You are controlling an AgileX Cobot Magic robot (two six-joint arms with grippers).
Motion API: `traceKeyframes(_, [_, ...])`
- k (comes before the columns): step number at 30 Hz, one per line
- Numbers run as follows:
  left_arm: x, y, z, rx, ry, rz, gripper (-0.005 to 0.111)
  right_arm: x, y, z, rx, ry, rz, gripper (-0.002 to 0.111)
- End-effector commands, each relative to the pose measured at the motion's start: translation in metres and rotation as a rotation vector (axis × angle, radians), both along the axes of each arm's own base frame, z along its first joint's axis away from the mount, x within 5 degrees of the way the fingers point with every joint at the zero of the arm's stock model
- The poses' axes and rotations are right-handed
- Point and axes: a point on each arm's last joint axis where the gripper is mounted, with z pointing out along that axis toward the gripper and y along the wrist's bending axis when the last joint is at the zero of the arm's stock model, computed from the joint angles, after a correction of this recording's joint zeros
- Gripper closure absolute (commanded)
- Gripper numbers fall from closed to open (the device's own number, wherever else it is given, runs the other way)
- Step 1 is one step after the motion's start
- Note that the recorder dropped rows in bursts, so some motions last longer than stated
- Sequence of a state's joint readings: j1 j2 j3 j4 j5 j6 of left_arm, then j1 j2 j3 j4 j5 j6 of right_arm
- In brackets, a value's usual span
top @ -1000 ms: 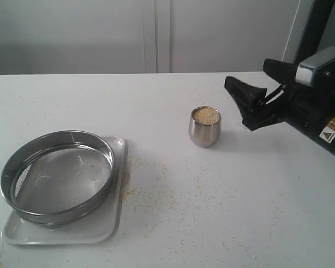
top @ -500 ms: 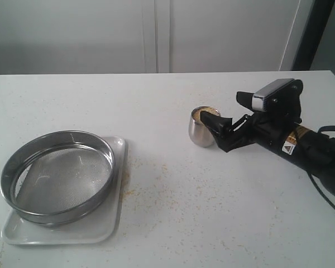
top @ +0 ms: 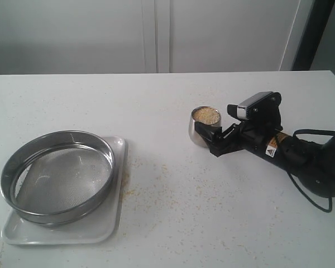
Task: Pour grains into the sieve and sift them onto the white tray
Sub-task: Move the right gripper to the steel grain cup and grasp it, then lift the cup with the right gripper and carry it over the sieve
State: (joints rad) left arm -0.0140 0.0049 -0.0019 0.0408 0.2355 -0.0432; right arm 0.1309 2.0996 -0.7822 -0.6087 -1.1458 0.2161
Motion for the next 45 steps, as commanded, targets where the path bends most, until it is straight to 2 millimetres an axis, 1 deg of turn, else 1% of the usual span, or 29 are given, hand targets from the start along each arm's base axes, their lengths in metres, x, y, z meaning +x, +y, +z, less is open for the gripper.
traceKeyframes(1, [0.0,0.0,0.0,-0.012,-0.005,0.003,0.107,0.01,0.005,-0.007,-0.01,-0.014,0.015,0.017])
traceKeyframes(6, [0.0,0.0,0.0,-0.012,-0.005,0.003,0.107,0.023,0.013,-0.015,-0.024,-0.013,0.028,0.017])
traceKeyframes(14, [0.0,0.0,0.0,-0.012,-0.005,0.003,0.107,0.041,0.014,-0.025,-0.057,0.0,0.01,0.017])
traceKeyframes(17, [0.0,0.0,0.0,-0.012,-0.005,0.003,0.107,0.047,0.018,-0.031,-0.058,0.002,0.014,0.017])
traceKeyframes(22, [0.0,0.0,0.0,-0.012,-0.005,0.003,0.107,0.056,0.02,-0.032,-0.05,-0.014,0.005,0.017])
traceKeyframes(30, [0.0,0.0,0.0,-0.012,-0.005,0.003,0.107,0.057,0.02,-0.056,-0.045,0.027,-0.005,0.017])
traceKeyframes(38, [0.0,0.0,0.0,-0.012,-0.005,0.003,0.107,0.058,0.021,-0.056,-0.032,0.011,-0.001,0.017])
traceKeyframes(40, [0.0,0.0,0.0,-0.012,-0.005,0.003,0.107,0.058,0.021,-0.056,-0.033,0.012,-0.001,0.02])
traceKeyframes(42, [0.0,0.0,0.0,-0.012,-0.005,0.003,0.107,0.058,0.021,-0.056,-0.033,0.012,-0.001,0.027])
traceKeyframes(44, [0.0,0.0,0.0,-0.012,-0.005,0.003,0.107,0.058,0.021,-0.056,-0.033,0.012,-0.001,0.04])
traceKeyframes(45, [0.0,0.0,0.0,-0.012,-0.005,0.003,0.107,0.058,0.021,-0.056,-0.033,0.012,-0.001,0.049])
